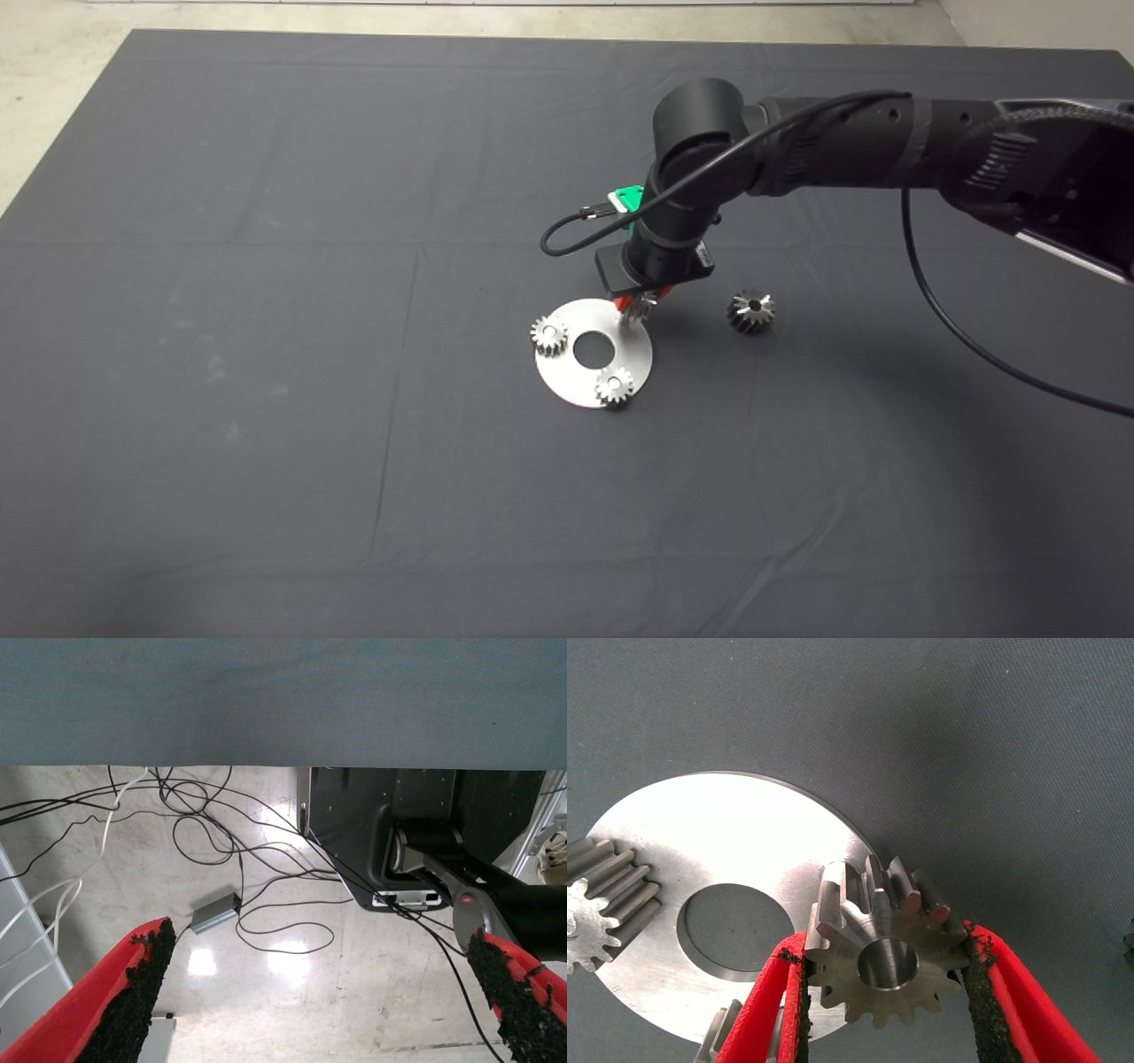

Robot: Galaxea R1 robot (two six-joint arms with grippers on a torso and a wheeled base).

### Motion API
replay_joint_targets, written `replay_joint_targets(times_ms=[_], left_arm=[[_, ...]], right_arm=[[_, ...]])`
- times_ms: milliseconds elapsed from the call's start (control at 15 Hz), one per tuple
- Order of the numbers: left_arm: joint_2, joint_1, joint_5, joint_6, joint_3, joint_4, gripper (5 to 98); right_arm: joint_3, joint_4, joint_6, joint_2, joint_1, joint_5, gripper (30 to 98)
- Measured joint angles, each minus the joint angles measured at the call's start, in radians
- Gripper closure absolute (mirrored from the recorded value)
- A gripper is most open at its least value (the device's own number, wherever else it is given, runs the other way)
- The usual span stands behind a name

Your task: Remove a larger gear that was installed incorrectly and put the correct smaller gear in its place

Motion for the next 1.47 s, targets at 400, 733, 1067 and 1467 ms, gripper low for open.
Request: replay_joint_targets(times_ms=[400,733,1067,1467], left_arm=[[0.000,0.000,0.000,0.000,0.000,0.000,19.4],[0.000,0.000,0.000,0.000,0.000,0.000,19.4],[-0.006,0.000,-0.001,0.000,0.000,0.000,19.4],[-0.019,0.000,-0.001,0.011,0.000,0.000,19.4]], right_arm=[[-0.002,0.001,0.000,0.010,0.000,0.000,93.3],[-0.003,0.007,0.003,0.019,0.000,0.000,93.4],[-0.003,0.018,0.007,0.024,0.000,-0.001,93.4],[-0.020,0.073,0.008,0.024,0.000,0.000,93.5]])
